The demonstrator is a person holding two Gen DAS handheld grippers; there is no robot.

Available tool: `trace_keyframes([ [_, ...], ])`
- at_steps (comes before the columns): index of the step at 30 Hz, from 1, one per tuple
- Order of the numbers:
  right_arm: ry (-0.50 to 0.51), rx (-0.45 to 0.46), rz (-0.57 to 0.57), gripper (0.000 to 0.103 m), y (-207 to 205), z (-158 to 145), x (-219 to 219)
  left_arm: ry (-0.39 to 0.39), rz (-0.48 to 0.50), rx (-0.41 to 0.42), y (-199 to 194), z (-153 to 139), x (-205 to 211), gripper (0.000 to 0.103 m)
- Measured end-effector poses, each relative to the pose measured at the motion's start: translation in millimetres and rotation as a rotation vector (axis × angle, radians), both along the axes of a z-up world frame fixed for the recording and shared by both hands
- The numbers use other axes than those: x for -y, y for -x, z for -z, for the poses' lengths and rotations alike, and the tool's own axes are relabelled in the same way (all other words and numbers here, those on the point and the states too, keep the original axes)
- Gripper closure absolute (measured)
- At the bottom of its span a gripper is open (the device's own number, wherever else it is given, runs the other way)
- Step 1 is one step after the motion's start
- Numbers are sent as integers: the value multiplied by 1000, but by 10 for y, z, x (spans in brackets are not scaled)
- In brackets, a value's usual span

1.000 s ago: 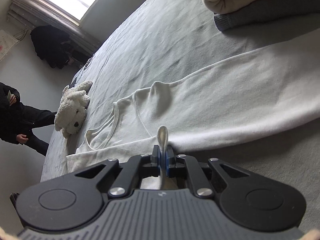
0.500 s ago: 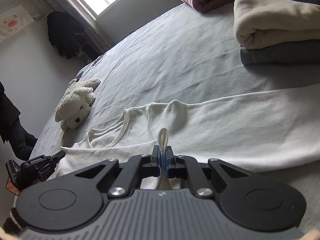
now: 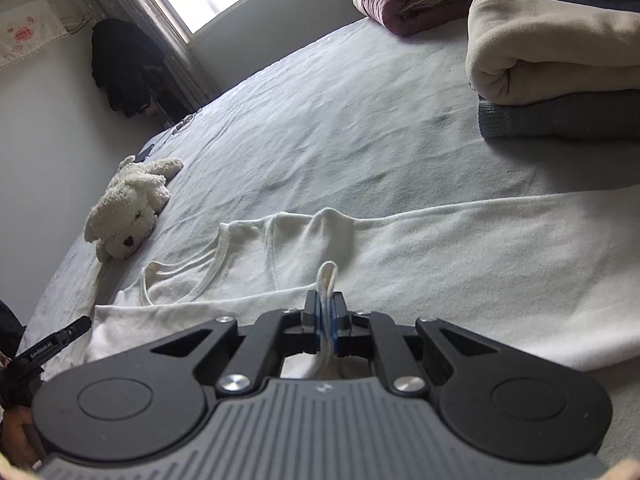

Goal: Fold clothes

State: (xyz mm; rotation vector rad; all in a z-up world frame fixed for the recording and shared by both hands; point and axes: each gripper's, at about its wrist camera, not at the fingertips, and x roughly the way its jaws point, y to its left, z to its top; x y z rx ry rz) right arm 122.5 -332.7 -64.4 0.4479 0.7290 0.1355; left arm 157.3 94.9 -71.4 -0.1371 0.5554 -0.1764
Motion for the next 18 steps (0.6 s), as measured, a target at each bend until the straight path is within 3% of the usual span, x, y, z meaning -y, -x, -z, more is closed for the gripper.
trace_keyframes([
  [4, 58, 10, 9, 89, 31, -22, -66, -82, 2, -53, -63, 78, 78, 81],
  [7, 51, 22, 14, 88, 86, -112, -63, -121, -23, -20, -8, -25, 109, 76],
  [9, 40, 18, -5, 87, 84, -139, -59, -137, -9, -9, 25, -51, 145, 65],
  [11, 66, -3, -1, 87, 24, -125, -87, -130, -15, -36, -18, -11, 151, 63],
  [13, 90, -13, 1, 88, -28, -99, -130, -93, -50, -71, -92, 45, 106, 61],
  [18, 171, 55, -34, 94, 44, -184, -266, 118, -118, -117, -250, 58, -134, 63],
])
